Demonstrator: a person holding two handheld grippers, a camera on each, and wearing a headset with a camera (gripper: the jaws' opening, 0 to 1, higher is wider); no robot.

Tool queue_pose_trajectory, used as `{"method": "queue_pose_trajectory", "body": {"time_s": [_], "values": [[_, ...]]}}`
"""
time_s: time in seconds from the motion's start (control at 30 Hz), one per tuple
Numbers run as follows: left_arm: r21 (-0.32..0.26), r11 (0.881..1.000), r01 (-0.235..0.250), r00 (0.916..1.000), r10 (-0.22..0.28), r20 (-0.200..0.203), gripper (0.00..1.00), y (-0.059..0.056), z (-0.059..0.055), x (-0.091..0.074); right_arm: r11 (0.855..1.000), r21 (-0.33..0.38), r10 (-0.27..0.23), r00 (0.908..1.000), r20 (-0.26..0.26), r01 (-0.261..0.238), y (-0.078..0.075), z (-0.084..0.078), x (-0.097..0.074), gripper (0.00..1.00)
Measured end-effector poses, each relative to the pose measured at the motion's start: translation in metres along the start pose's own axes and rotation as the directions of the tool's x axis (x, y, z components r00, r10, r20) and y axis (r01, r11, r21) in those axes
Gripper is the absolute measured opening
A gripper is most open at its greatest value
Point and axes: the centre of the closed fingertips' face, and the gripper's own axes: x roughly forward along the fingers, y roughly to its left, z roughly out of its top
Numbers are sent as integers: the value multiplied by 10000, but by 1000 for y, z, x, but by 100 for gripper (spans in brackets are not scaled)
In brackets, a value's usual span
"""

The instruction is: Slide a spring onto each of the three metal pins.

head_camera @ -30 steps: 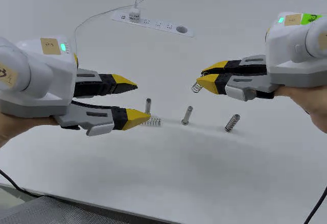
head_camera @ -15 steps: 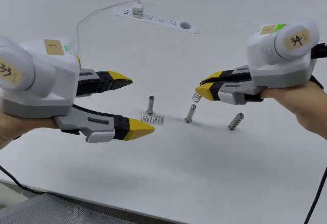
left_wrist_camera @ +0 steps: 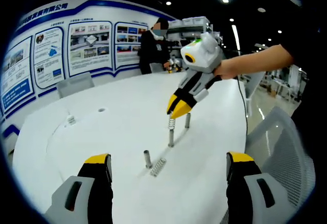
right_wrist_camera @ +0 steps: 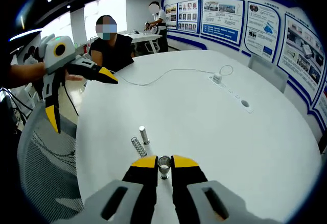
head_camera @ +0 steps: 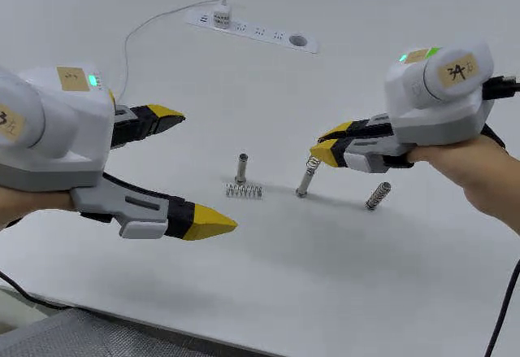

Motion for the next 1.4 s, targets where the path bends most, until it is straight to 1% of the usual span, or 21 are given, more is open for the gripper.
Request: {"method": "queue_pose_trajectory", "body": {"time_s": [0.07, 0.17, 0.27, 0.43, 0.63, 0.97, 1.03, 1.17, 1.27, 1.4], "values": [[-17, 9999, -132, 9999, 132, -10, 96, 2, -1, -1, 10000, -38, 24, 10000, -63, -24, 1, -1, 2, 10], [-33, 10000, -70, 10000, 70, -58, 96, -1, -2, -1, 10000, -69, 23, 9998, -202, -24, 1, -4, 5, 10], [31, 10000, -43, 9999, 44, -135, 96, -3, -3, -1, 10000, 3, 91, 9989, -462, -91, 1, -9, 8, 10], [-18, 9999, -118, 9999, 118, -10, 96, -3, 1, -2, 9999, -42, 133, 9976, -677, -137, 0, -15, 15, 10], [-95, 9997, -213, 9998, 213, -2, 95, -2, 1, -3, 9998, -109, 135, 9955, -942, -146, 0, -23, 22, 10], [-87, 9998, -156, 9994, 154, -302, 94, -5, -8, -4, 10000, -15, 80, 9923, -1239, -82, -2, -38, 34, 11], [-119, 9998, -150, 9994, 146, -304, 94, -5, -8, -5, 10000, -7, 53, 9918, -1276, -54, -3, -40, 36, 11], [-108, 9999, 95, 9992, -99, -388, 95, -10, -10, -6, 10000, 56, 36, 9912, -1322, -28, -3, -43, 37, 11], [-104, 9999, 102, 9989, -106, -447, 94, -10, -11, -6, 10000, 65, 29, 9912, -1323, -21, -4, -44, 37, 11], [-139, 9999, 78, 9991, -83, -409, 94, -10, -10, -6, 10000, -55, -44, 9910, -1341, 37, -5, -45, 38, 11]]}}
